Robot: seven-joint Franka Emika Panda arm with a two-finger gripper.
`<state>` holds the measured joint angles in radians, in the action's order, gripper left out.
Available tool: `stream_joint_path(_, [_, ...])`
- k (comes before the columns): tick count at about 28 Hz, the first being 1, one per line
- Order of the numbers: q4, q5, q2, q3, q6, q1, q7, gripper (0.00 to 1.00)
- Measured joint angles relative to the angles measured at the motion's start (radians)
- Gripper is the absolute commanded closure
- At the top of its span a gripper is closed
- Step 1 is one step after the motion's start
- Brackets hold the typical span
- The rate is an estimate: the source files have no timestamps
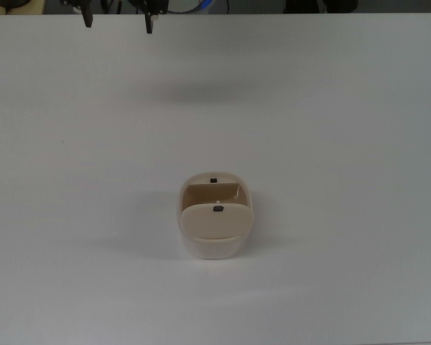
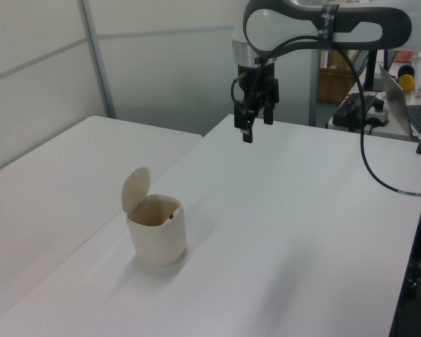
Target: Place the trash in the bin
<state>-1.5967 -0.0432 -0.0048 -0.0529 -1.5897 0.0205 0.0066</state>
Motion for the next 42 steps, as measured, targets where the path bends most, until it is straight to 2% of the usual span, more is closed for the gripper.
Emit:
stream_joint_path(27, [0.000,0.001,0.005,0.005,0.009,-0.010,0.000,0.00])
stream_joint_path(42, [0.001,0.058,0.005,0.019,0.009,-0.011,-0.001,0.00])
